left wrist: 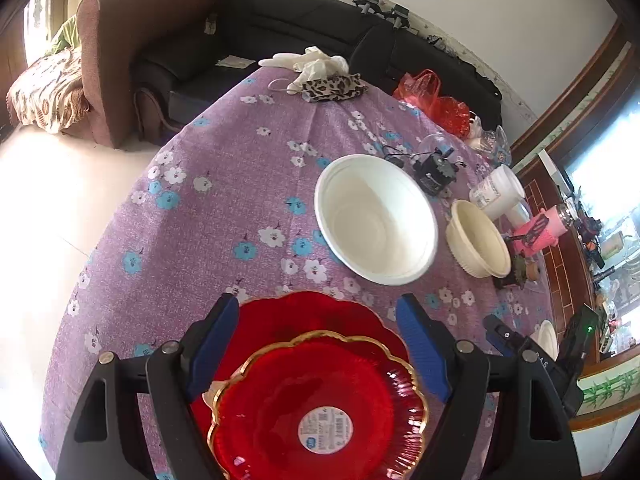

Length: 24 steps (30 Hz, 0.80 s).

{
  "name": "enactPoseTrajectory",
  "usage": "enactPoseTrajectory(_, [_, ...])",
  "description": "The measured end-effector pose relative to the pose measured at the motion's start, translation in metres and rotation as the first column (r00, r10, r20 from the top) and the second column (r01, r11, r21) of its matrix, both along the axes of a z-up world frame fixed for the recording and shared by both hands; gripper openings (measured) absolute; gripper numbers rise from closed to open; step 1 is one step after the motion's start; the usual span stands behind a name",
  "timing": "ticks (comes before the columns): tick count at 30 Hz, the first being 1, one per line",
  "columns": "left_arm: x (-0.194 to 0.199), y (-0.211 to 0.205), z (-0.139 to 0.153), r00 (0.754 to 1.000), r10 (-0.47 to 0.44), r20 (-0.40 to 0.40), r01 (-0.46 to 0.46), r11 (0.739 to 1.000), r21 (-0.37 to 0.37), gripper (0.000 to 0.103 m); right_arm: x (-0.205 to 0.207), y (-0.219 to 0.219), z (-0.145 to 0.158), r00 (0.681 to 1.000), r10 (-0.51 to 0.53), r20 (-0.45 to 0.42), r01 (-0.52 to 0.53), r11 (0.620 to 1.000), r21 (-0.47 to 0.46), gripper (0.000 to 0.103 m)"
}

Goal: Organize plates and bowls
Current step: 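Reach the right gripper to the beige plastic bowl and grasp its rim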

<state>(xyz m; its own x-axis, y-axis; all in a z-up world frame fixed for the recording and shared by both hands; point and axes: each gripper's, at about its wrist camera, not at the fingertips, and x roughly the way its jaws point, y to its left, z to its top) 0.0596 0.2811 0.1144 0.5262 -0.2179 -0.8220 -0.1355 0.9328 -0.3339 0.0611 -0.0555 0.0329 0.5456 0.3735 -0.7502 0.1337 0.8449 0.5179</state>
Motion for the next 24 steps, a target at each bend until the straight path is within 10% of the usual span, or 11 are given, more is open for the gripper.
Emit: enactPoseTrajectory(24, [0.018,-0.012,-0.016,1.000,-0.027,-0.012,0.026,0.998,-0.049,0.080,0.059,-0.041,-0.017,0.949,-0.310,-0.052,0.314,0.933,0.174,0.074])
